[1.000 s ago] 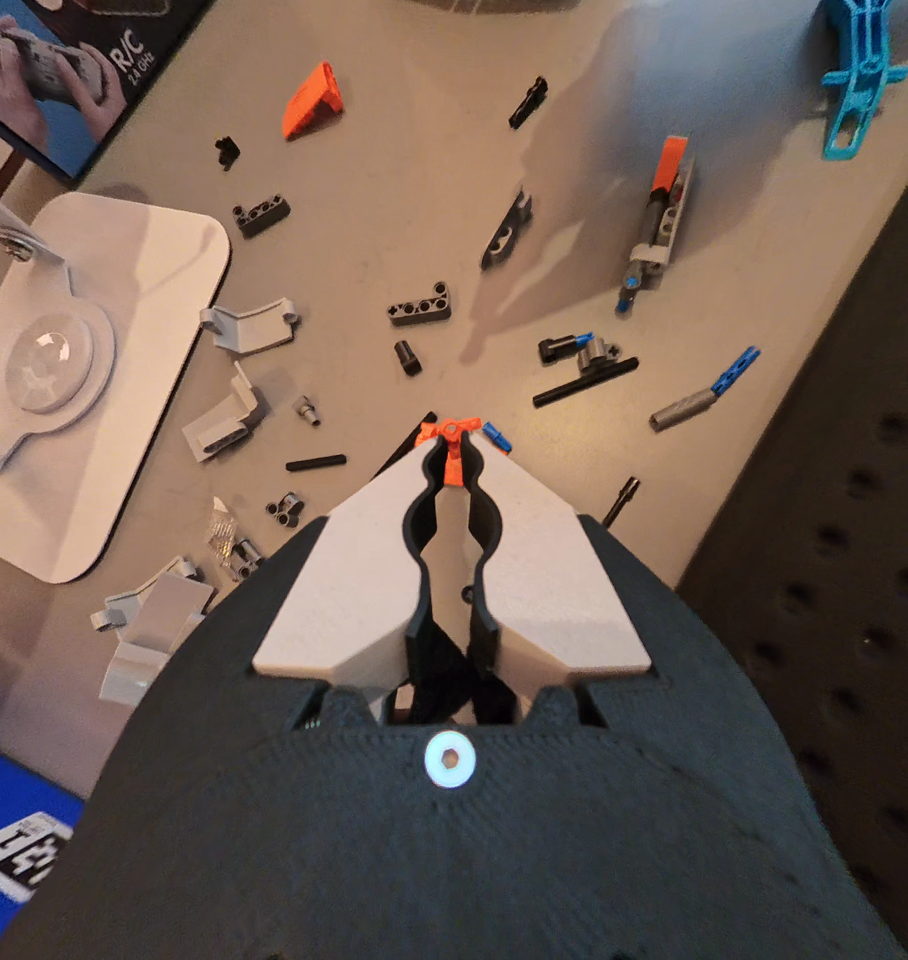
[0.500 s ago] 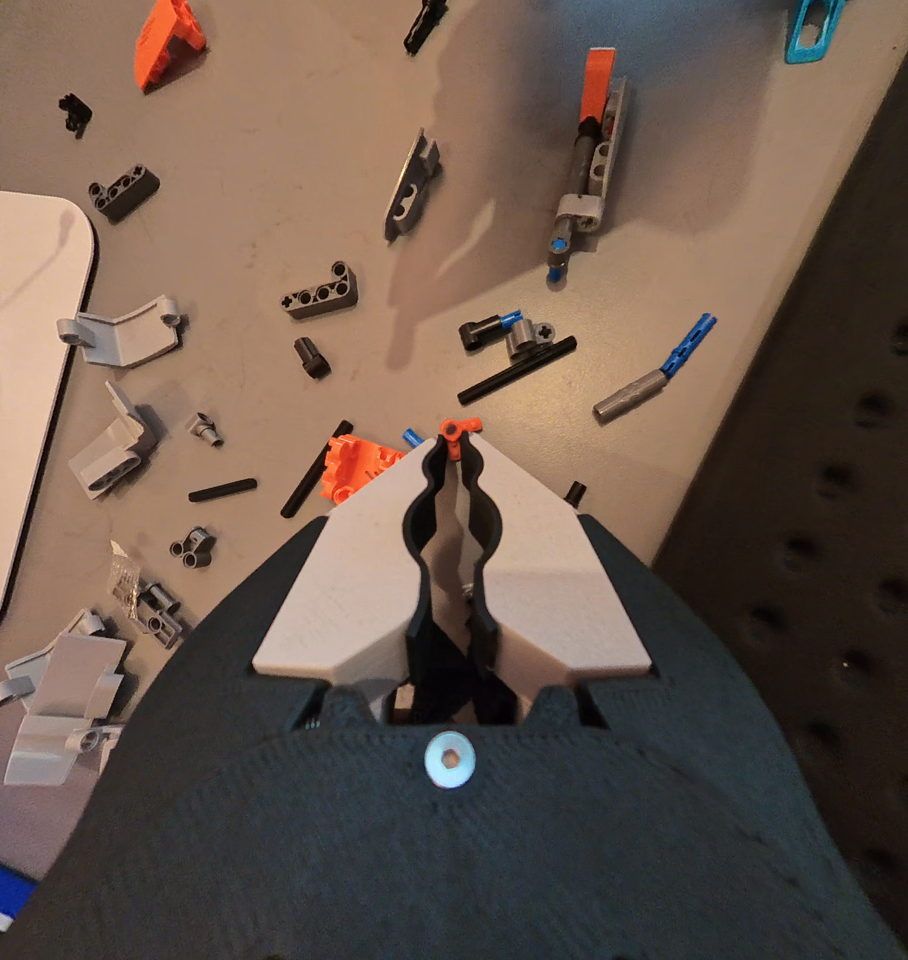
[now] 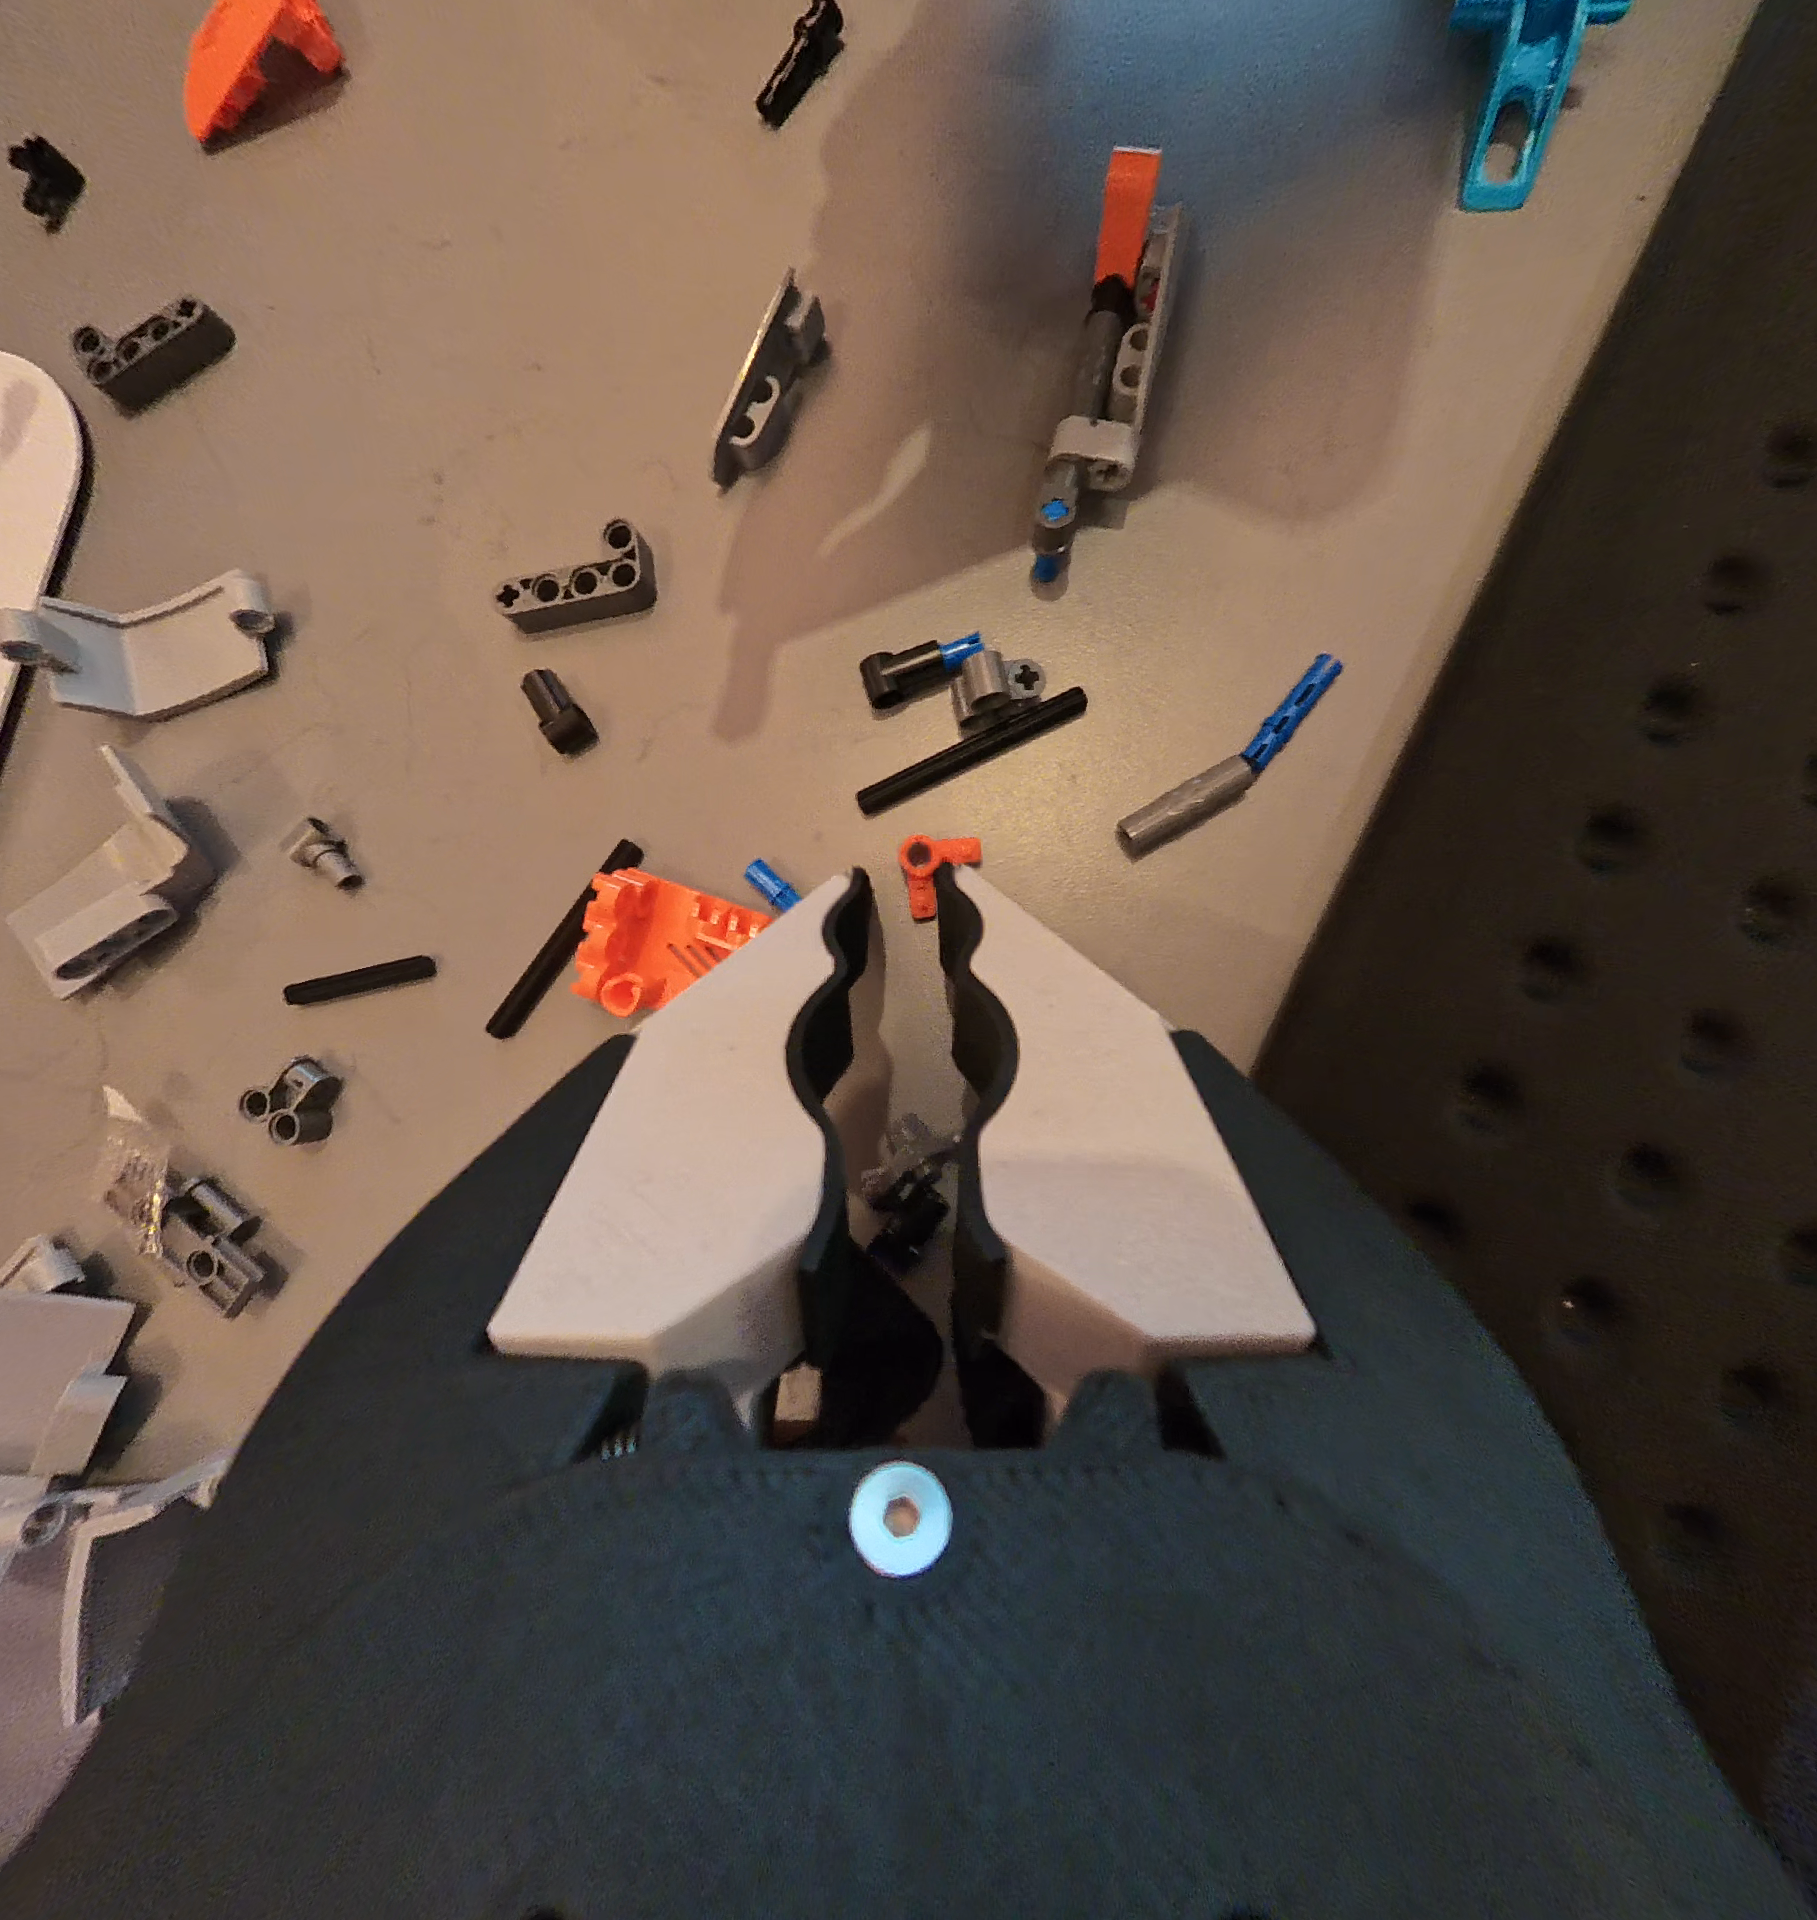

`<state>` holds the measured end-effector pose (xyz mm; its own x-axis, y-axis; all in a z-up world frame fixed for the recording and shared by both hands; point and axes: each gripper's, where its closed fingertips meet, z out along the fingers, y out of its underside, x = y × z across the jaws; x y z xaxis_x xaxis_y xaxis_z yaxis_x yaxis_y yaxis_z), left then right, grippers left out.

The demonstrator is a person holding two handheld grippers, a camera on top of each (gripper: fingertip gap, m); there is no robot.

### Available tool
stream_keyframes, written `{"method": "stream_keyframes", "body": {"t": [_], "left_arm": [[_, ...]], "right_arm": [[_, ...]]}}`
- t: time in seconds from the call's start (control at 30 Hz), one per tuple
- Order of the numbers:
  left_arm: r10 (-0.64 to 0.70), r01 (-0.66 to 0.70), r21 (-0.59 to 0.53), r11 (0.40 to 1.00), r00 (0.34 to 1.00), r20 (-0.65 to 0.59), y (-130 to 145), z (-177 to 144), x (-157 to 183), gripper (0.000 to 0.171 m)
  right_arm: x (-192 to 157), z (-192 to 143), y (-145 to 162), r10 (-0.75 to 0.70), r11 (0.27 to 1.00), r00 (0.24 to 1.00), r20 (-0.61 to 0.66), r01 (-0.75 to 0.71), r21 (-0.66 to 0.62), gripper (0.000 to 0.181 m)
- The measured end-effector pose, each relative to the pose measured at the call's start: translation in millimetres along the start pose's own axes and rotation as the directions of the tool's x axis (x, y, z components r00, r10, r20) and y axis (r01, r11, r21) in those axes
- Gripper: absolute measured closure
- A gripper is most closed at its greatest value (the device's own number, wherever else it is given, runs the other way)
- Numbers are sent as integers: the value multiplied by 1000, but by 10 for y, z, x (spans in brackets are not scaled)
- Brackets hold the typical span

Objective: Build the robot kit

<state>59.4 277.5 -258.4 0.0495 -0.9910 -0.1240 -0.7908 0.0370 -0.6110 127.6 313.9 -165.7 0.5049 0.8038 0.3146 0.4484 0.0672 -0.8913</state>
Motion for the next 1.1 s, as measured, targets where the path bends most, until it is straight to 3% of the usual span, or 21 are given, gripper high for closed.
{"method": "stream_keyframes", "body": {"t": [0.47,0.6,0.73,0.9,1.1], "left_arm": [[-23,20,-21,1000,991,-129,70,-117,248,154],[7,-8,-4,1000,992,-127,65,-239,154,154],[90,-92,-19,996,993,-70,75,-281,-29,152],[237,-243,-38,969,965,-114,82,-237,-29,148],[267,-274,-42,961,955,-129,37,-168,-53,147]], "right_arm": [[14,-24,-35,6,1000,1000,-5,-6,10,177],[13,-33,-52,5,1000,1000,-5,-5,14,177],[15,-37,-49,2,1000,1000,-6,-2,10,177],[-15,-47,-55,11,1000,1000,18,-11,14,178],[-43,-54,-73,107,992,990,89,-112,51,177]]}}
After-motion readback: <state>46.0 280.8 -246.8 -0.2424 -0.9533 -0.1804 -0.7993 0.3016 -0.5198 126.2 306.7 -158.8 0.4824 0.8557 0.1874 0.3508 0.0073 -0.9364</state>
